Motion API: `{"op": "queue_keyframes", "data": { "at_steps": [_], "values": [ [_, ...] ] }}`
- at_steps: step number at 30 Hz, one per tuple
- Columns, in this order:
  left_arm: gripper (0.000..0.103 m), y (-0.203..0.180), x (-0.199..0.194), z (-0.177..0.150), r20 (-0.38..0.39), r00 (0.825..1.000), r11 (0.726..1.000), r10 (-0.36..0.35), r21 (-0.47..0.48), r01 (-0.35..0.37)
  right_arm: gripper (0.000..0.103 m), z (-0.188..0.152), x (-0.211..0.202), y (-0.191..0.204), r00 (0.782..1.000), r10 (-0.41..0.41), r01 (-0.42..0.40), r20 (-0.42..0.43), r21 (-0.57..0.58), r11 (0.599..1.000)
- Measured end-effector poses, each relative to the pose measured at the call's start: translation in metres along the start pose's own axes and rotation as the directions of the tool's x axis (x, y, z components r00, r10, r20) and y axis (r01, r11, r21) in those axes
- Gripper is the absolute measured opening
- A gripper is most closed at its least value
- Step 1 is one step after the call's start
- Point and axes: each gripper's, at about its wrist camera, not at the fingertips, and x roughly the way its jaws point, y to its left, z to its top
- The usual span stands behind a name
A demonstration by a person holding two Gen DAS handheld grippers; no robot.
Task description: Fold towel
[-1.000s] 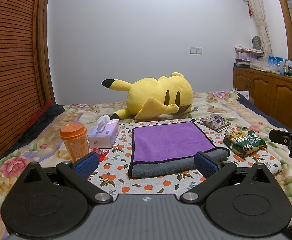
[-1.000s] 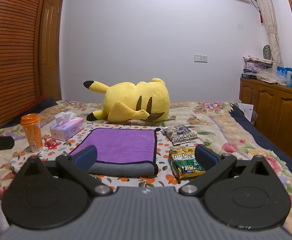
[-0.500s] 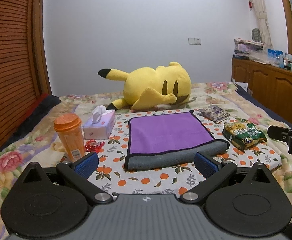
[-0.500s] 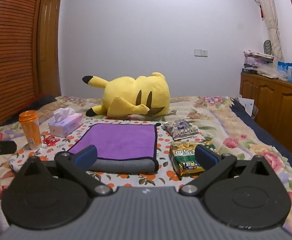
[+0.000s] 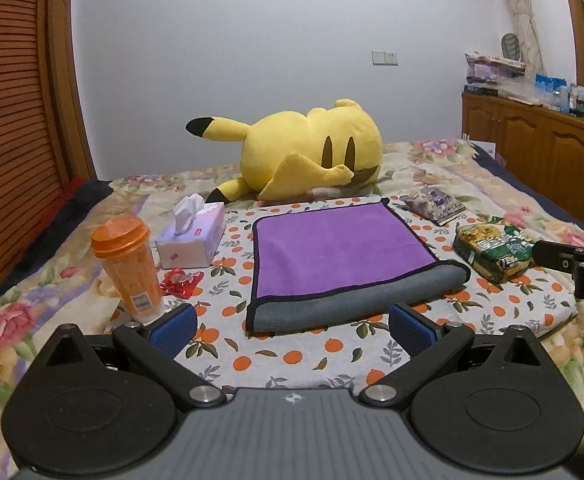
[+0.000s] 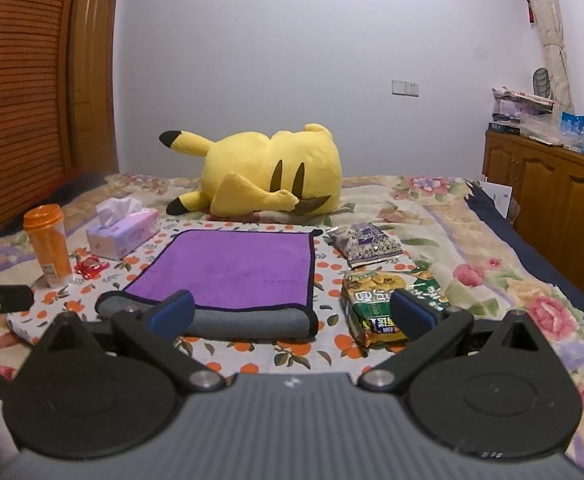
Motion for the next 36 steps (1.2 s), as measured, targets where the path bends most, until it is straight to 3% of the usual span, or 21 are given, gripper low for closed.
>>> {"op": "queue_keyframes", "data": {
  "at_steps": [20, 36],
  "values": [
    [0.103, 0.004, 0.032, 0.014, -0.031, 0.999, 1.000, -0.015, 0.007, 0.015, 0.103, 0.007, 0.031, 0.004, 0.999, 0.025, -0.025, -0.025, -0.008, 1.000],
    [0.103, 0.021, 0.081, 0.023, -0.074, 0.997, 1.000, 0.001, 0.008, -0.001, 0.103, 0.013, 0.066, 0.008, 0.997, 0.064, -0.065, -0.037, -0.019, 0.998]
  ]
}}
